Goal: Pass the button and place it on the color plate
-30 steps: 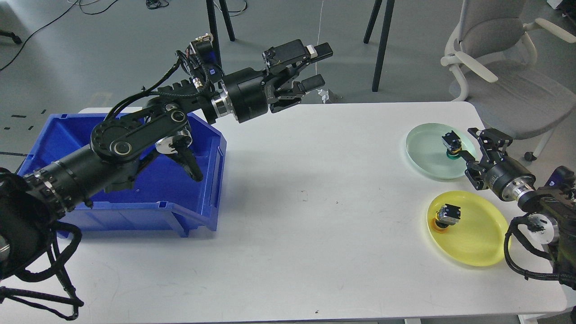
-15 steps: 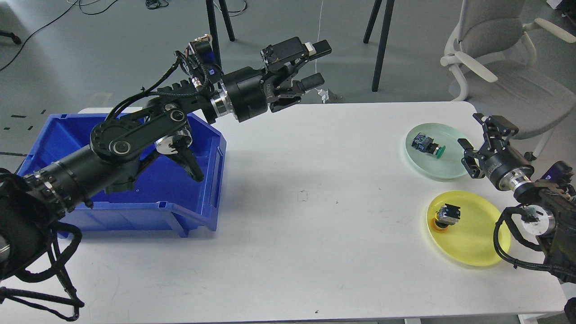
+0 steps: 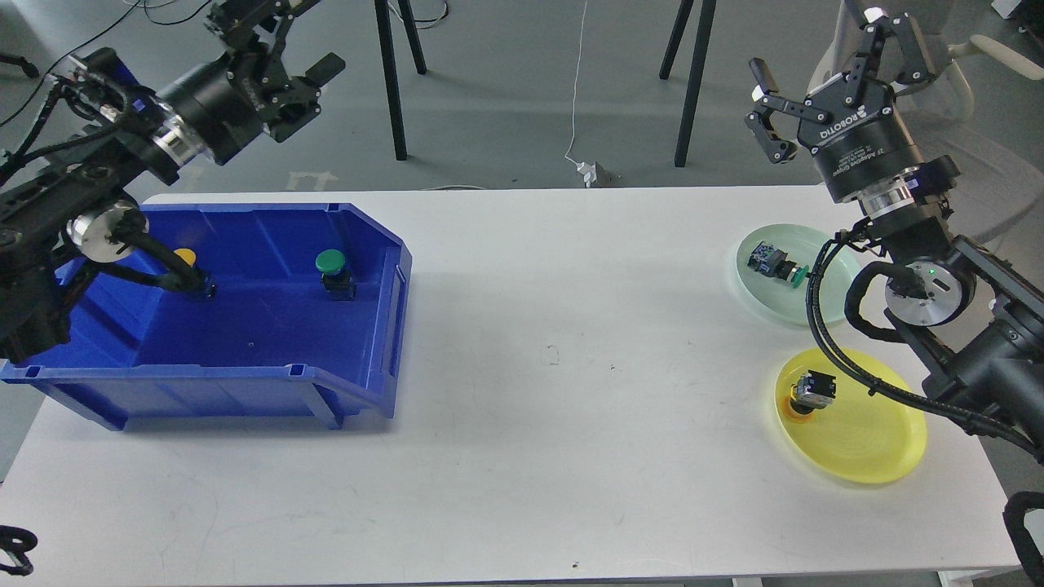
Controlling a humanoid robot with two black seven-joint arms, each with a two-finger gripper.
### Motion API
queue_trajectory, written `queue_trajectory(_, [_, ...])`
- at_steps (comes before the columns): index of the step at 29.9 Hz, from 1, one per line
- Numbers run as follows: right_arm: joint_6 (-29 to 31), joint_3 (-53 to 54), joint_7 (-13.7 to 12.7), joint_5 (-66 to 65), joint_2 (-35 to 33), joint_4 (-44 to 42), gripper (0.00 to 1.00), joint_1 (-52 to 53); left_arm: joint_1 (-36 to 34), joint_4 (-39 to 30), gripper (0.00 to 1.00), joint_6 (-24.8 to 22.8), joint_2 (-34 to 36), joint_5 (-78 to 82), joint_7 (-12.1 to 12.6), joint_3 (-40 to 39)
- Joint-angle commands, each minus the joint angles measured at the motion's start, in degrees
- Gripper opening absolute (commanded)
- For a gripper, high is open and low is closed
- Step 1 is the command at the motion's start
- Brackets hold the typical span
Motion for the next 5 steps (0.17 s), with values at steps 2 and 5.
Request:
queue_trajectory(2, [0.0, 0.6, 0.0, 0.0, 0.4, -0.1, 0.99, 0.1, 3.5, -0.5, 0.93, 0.0, 1.4, -2.0, 0.0, -4.2])
queue_trajectory(5, [0.0, 0.5, 0.0, -0.1, 0.3, -0.3, 0.99, 0.4, 4.8, -0.6, 0.93, 0.0, 1.1, -2.0, 0.0, -6.0])
